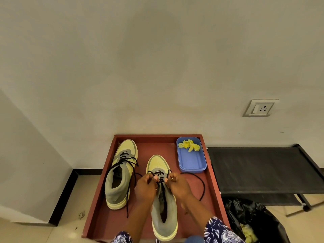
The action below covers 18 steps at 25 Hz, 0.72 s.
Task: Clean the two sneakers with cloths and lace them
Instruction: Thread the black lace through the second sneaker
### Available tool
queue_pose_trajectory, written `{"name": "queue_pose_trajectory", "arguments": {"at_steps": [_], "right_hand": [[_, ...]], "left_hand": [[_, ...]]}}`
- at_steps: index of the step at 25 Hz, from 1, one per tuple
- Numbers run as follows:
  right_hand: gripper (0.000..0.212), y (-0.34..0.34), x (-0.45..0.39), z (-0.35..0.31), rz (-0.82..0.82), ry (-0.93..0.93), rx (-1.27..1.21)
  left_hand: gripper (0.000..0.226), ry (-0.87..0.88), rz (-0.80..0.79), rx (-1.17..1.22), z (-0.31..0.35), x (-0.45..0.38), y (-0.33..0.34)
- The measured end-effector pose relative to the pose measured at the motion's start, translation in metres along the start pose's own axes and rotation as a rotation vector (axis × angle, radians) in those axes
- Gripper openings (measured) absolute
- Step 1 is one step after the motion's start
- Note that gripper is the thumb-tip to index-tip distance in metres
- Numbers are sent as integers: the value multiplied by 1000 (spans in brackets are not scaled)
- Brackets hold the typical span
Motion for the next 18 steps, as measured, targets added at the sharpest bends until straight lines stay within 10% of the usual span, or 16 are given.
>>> {"name": "queue_pose_trajectory", "arguments": {"at_steps": [18], "right_hand": [[22,3,8,-28,-164,-173,7]], "left_hand": [[21,113,-325,-427,39,9,20]]}}
Point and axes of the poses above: each hand's wrist, its own x-axis away from the middle knuckle, its own y-axis out of the palm, z = x × y, the point moved 7 cm from there along -x, towards the middle knuckle, and after that the axes turned 10 degrees about -z, right-handed, at the moved point
